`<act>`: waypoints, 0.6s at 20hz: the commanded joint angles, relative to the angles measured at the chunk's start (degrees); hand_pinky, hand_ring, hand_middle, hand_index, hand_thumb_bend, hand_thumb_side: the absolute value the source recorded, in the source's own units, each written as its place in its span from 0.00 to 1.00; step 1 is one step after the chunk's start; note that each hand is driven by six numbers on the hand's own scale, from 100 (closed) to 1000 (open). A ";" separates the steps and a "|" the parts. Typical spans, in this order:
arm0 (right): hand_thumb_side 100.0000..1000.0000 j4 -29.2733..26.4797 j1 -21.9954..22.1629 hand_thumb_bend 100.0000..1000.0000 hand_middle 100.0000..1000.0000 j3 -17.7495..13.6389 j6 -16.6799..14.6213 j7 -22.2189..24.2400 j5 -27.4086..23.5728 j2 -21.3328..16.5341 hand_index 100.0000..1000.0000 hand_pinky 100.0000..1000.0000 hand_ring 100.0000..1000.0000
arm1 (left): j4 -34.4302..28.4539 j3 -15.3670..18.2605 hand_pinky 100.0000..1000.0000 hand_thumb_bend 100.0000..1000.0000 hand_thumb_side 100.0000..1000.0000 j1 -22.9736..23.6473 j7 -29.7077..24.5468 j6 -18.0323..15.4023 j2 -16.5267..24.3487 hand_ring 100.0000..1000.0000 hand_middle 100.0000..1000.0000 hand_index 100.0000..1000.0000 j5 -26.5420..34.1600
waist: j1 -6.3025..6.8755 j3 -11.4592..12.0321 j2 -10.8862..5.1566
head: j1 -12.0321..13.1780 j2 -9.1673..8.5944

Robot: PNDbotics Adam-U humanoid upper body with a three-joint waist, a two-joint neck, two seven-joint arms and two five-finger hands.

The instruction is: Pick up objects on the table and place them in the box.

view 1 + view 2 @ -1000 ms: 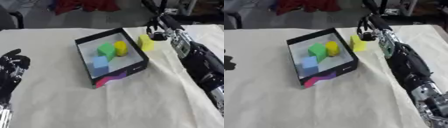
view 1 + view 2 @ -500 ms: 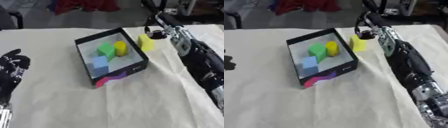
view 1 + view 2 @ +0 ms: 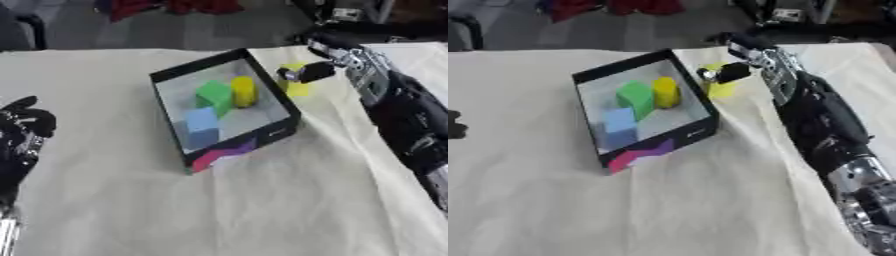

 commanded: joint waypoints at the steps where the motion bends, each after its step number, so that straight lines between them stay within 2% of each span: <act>1: 0.58 0.13 -1.28 0.25 0.98 -0.51 0.67 1.24 -0.22 -1.64 1.00 0.92 1.00 | -1.20 0.35 0.60 0.73 0.63 -0.94 -0.07 -0.01 1.05 0.54 0.57 0.80 -0.13 | 0.54 0.51 0.63 | -0.55 -0.10; 4: 0.58 2.18 -1.52 0.24 0.98 -0.97 1.95 2.42 0.00 -1.39 1.00 0.92 1.00 | -1.26 0.34 0.60 0.73 0.63 -1.36 -0.23 -0.01 0.96 0.54 0.57 0.80 -0.11 | 0.67 1.05 1.10 | -0.97 -0.10; 12: 0.57 4.06 -1.46 0.23 0.97 -1.26 2.83 2.38 0.82 -0.91 1.00 0.91 1.00 | -1.29 0.28 0.60 0.73 0.63 -1.71 -0.48 -0.08 0.77 0.54 0.57 0.80 -0.07 | 0.75 1.48 1.29 | -1.26 -0.10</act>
